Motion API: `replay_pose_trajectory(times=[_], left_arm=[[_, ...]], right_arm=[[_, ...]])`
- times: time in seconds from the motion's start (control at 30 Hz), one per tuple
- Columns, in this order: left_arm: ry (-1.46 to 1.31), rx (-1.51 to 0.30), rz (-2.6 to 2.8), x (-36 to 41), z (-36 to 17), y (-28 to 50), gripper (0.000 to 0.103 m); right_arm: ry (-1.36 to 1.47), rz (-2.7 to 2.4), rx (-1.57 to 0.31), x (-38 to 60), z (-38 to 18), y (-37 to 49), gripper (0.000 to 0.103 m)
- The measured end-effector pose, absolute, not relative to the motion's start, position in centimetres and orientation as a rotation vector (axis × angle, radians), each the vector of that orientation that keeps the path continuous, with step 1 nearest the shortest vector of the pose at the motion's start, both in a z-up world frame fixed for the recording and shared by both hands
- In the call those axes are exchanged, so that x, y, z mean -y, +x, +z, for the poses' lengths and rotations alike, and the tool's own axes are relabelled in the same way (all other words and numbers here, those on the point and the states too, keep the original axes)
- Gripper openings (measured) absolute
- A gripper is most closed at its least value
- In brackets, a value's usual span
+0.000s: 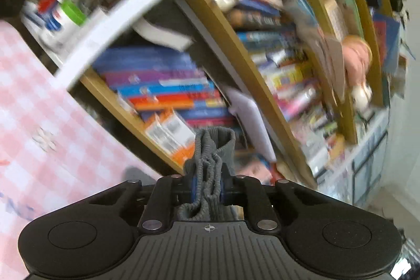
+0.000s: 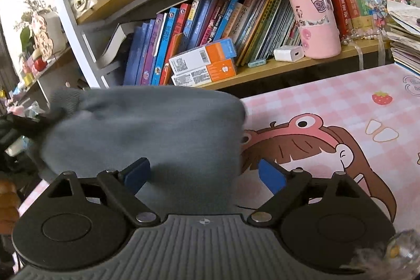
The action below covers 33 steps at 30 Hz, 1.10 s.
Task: Fold clothes
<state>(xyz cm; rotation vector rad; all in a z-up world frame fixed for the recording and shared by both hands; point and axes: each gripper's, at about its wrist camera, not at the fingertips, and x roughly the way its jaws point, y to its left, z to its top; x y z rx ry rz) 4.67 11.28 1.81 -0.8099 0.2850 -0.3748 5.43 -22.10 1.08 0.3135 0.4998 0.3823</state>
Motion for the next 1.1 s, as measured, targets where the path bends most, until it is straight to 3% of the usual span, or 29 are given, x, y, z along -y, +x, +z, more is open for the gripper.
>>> replay_pose_trajectory(times=[0.1, 0.27, 0.3, 0.37, 0.5, 0.77, 0.9, 1.0, 1.1], left_arm=[[-0.780, -0.375, -0.266, -11.9, 0.3, 5.3, 0.014], [-0.705, -0.457, -0.204, -11.0, -1.3, 5.9, 0.025], [-0.714, -0.457, -0.200, -11.1, -1.2, 5.7, 0.031], [-0.759, -0.439, -0.222, -11.4, -0.9, 5.4, 0.075], [-0.782, -0.400, -0.300, -11.4, -0.5, 4.6, 0.095], [-0.723, -0.526, -0.325, -9.9, -1.5, 5.2, 0.096], [-0.696, -0.560, -0.365, -8.9, -1.9, 5.5, 0.094], [-0.681, -0.584, -0.393, -8.1, -2.1, 5.6, 0.084], [-0.739, -0.603, -0.451, -8.1, -2.3, 5.4, 0.070]], right_arm=[[0.330, 0.390, -0.523, 22.1, 0.8, 5.7, 0.090], [0.311, 0.398, -0.544, 21.6, 0.6, 5.8, 0.090], [0.316, 0.400, -0.545, 21.7, 0.5, 5.8, 0.090], [0.326, 0.403, -0.549, 21.7, 0.4, 5.9, 0.090], [0.357, 0.420, -0.551, 22.0, 0.4, 5.9, 0.090], [0.421, 0.470, -0.601, 21.5, -0.1, 6.1, 0.089], [0.392, 0.504, -0.614, 20.6, -0.1, 5.8, 0.082], [0.385, 0.504, -0.617, 20.5, -0.1, 5.7, 0.073], [0.414, 0.464, -0.608, 21.3, -0.2, 5.9, 0.072]])
